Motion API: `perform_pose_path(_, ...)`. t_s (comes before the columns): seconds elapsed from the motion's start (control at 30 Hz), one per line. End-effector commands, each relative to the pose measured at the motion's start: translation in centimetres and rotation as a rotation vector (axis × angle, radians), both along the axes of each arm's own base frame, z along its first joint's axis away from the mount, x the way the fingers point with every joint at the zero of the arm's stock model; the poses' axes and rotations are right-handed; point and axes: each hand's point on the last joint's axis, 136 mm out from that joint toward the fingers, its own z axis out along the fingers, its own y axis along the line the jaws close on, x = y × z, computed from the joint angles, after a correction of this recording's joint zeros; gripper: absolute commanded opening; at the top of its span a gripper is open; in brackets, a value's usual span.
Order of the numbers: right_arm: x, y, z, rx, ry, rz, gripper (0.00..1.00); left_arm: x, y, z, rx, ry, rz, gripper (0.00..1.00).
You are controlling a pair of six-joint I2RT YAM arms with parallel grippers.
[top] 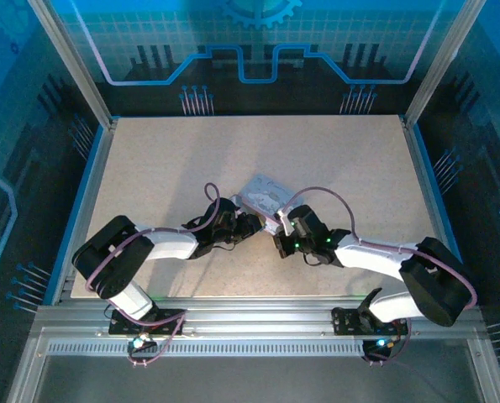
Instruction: Unlock the padlock with the key
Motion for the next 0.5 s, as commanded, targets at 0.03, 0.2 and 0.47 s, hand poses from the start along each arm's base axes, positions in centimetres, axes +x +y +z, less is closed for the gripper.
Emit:
perform_pose_path(0.03, 1.7, -0.8, 0.6, -0.012, -0.034, -0.015, 0.00, 0.6, -0.9, 2.5, -0.039, -0.051, -0.004, 0.22)
perform_pose_path(0.2, 0.9, -0.5, 0.7, -0.002, -0.032, 0.016, 0.00, 0.7, -0.9, 2.5, -0.040, -0.050, -0.001, 0.22)
perform_pose_path(0.47, -0.9, 1.6, -0.1, 0.027, -0.007, 0.057, 0.00, 0.7, -1.3, 2.6, -0.041, -0.050, 0.005, 0.22)
